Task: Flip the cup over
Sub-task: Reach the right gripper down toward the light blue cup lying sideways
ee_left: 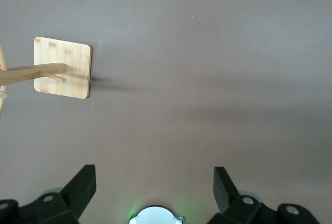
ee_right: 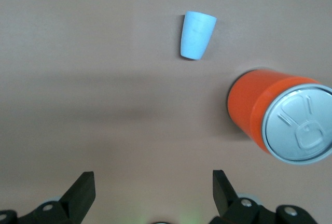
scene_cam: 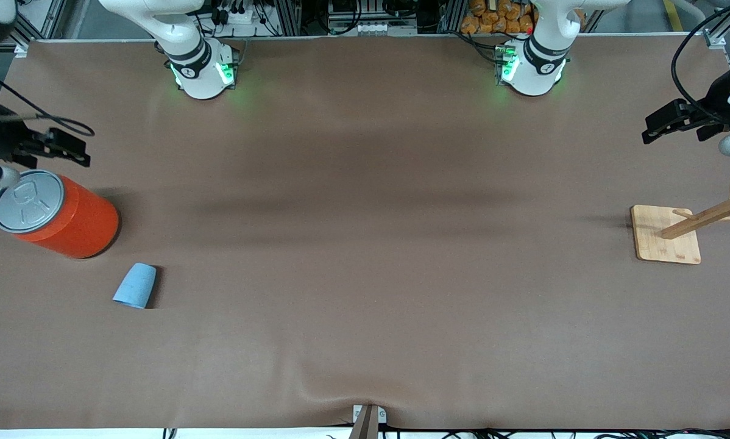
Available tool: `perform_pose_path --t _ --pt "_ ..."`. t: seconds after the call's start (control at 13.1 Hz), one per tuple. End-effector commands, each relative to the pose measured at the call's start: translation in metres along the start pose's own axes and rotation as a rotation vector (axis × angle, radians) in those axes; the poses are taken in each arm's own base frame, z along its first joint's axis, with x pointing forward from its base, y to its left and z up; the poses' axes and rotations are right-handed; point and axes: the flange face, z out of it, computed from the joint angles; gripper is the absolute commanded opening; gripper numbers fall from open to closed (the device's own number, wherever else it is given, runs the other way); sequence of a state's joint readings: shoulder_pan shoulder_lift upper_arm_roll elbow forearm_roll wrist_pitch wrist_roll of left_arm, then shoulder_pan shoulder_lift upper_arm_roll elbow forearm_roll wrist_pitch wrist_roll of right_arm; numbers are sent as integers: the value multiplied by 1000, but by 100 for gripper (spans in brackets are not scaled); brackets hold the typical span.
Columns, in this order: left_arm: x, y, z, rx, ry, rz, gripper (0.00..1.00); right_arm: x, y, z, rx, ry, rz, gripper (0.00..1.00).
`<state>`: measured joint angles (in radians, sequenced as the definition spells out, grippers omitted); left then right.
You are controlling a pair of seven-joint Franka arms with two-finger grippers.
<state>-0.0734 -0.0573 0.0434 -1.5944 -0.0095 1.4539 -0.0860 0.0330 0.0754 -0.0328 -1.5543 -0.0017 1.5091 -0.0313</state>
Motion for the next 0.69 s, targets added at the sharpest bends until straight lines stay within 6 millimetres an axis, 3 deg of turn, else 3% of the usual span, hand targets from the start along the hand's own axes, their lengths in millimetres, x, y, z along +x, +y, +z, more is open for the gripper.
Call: perform_pose_path --t 0.0,0.31,0.61 --pt "-2 -3 -5 1 -9 -13 100 46 8 56 15 -25 24 100" --pt "-1 -5 -3 3 -15 -19 100 108 42 155 14 -5 76 100" --pt "-1 -2 -6 3 -9 -16 100 150 65 237 1 86 106 100"
